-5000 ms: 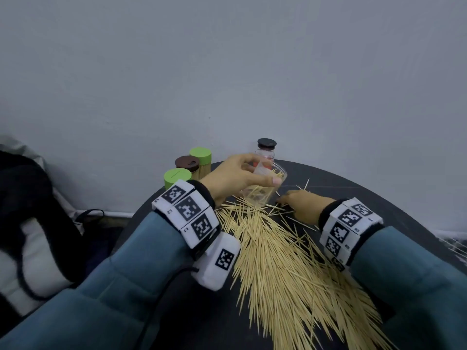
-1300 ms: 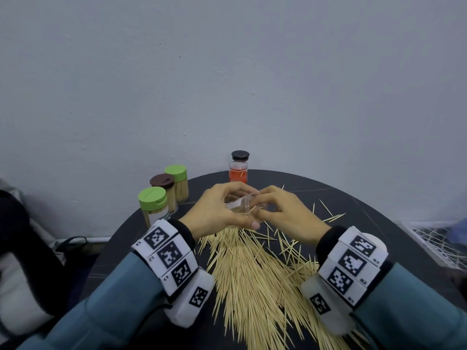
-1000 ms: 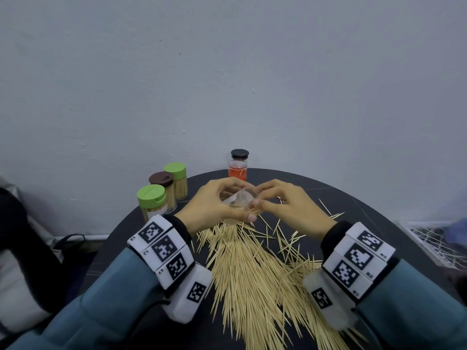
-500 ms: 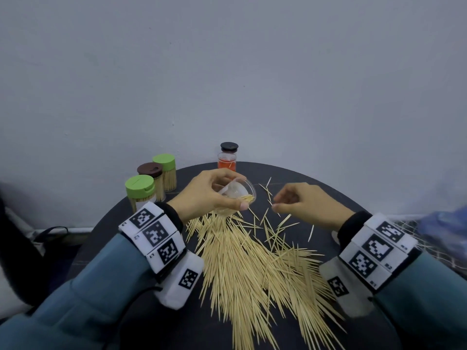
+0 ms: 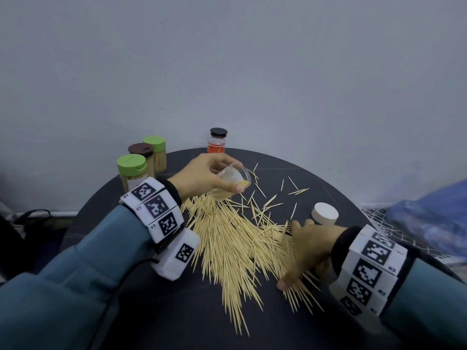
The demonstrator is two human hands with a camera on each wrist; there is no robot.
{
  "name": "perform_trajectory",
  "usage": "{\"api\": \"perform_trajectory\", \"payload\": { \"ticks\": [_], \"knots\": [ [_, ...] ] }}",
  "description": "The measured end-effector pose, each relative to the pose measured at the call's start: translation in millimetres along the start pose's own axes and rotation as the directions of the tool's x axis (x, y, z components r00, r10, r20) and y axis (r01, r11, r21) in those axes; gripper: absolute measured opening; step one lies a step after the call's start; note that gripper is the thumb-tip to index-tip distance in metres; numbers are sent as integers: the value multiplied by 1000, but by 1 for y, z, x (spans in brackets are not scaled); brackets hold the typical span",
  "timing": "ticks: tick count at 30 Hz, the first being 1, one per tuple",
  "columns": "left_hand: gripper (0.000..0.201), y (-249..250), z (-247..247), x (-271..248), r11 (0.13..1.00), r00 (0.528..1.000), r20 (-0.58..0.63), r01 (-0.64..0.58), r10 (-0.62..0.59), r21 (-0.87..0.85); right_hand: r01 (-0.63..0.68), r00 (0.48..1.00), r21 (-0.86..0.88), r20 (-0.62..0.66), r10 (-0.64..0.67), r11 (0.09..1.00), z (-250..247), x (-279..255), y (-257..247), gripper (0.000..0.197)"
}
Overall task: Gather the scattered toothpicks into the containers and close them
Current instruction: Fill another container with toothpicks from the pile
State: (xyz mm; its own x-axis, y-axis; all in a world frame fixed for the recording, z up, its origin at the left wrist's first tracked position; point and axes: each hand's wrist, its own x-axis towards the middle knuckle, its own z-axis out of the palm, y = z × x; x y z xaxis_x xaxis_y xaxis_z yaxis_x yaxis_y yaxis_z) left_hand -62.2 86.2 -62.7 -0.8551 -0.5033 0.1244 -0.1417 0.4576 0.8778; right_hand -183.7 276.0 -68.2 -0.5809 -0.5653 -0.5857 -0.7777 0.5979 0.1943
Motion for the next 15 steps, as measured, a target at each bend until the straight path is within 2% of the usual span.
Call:
{"api": "perform_trajectory", "payload": {
  "ticks": [5,12,15],
  "knots": [
    [54,1,0,-1,1000,1000,12,-3,3,-15,76,997,123,-21,-74,990,-3,-4,0,109],
    [55,1,-1,-1,1000,1000,0,10,-10,-26,144,989,316,-81,-124,938,-9,10,-7,65],
    [55,1,-2,0,999,1000,-8,10,-11,-36,160,986,312,-102,-135,936,-17,20,-15,54]
  ]
}}
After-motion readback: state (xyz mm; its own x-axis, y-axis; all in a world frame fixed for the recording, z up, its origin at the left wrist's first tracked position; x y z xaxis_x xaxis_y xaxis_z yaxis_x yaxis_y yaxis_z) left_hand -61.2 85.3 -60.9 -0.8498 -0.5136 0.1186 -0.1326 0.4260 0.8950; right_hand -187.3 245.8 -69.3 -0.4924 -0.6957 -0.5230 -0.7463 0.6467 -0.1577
